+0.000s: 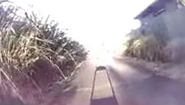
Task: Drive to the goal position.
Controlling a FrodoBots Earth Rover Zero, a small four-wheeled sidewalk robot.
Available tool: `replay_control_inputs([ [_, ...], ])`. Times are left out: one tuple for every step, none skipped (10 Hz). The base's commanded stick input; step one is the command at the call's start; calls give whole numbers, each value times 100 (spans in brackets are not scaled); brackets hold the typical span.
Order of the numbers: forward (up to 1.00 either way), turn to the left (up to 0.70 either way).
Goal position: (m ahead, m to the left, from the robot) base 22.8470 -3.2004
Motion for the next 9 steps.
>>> replay_control_inputs([
  [85, 0],
  [85, 0],
  [85, 0],
  [85, 0],
  [85, 0],
  [85, 0],
  [85, 0],
  [85, 0],
  [85, 0],
])
